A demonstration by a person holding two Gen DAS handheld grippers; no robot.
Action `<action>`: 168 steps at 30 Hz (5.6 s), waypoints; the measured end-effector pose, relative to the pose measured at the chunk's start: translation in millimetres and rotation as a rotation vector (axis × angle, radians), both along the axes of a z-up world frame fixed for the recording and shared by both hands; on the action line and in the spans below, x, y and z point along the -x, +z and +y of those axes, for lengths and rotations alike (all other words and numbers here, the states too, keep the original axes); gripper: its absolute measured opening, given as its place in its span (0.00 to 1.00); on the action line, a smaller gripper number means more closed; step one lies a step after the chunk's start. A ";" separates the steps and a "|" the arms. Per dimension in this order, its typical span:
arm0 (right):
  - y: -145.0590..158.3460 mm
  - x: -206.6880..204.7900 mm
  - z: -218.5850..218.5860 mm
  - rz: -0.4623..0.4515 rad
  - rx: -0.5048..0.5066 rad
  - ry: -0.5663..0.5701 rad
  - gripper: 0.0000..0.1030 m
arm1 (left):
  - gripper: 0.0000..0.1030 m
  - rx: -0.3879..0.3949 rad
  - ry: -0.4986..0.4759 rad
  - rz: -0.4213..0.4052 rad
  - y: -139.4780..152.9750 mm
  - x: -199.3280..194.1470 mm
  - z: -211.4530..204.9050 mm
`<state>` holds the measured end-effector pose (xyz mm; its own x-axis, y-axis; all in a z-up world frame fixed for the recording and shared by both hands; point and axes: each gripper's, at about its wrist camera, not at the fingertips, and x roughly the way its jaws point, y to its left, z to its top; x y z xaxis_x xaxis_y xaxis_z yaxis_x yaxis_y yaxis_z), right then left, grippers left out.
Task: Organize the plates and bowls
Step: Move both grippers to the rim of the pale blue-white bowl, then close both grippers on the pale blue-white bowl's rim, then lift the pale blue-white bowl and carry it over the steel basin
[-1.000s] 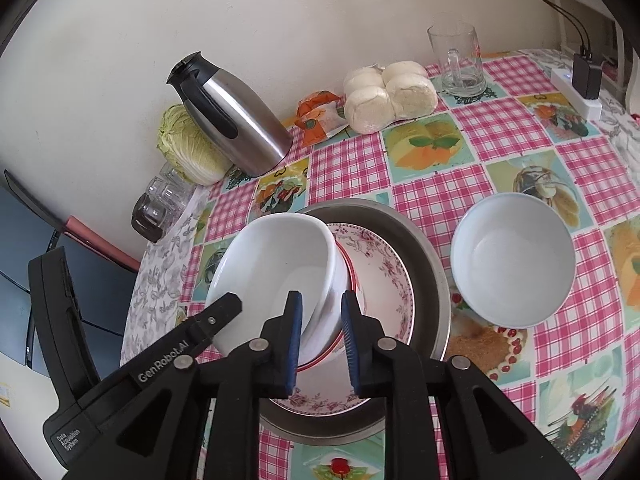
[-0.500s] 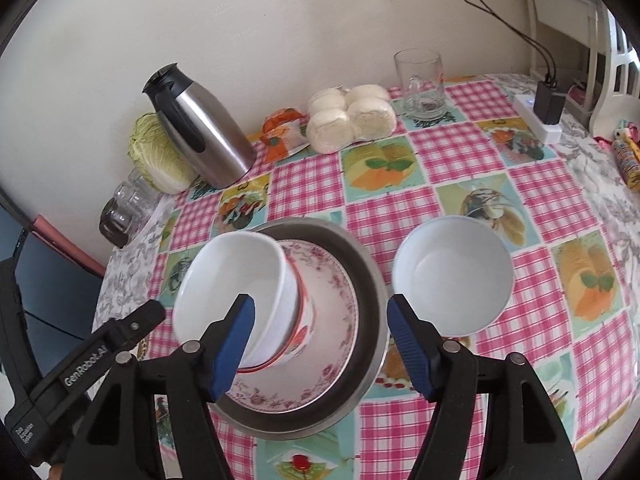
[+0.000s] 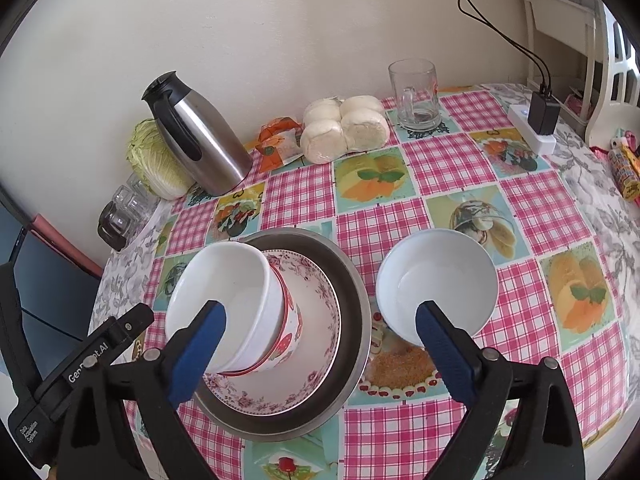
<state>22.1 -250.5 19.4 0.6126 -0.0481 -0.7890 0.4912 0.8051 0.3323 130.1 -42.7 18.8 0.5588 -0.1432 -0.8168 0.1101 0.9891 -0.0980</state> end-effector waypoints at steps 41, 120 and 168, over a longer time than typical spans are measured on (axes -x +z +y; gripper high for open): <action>-22.2 107.8 -155.1 0.002 -0.074 -0.324 0.93 | 1.00 -0.076 -0.361 -0.107 12.8 95.1 -172.0; -122.5 49.8 -164.9 0.078 -0.152 -0.257 0.23 | 0.46 -0.115 -0.562 0.092 -91.4 46.7 -261.0; -121.8 47.0 -162.1 0.016 -0.276 -0.240 0.14 | 0.18 -0.018 -0.584 0.094 -89.7 45.9 -257.6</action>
<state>-24.9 -412.5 -102.4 0.5970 0.0272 -0.8018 0.6624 0.5470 0.5118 84.3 -300.3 -70.8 0.3171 -0.3913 -0.8639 0.6283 0.7690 -0.1177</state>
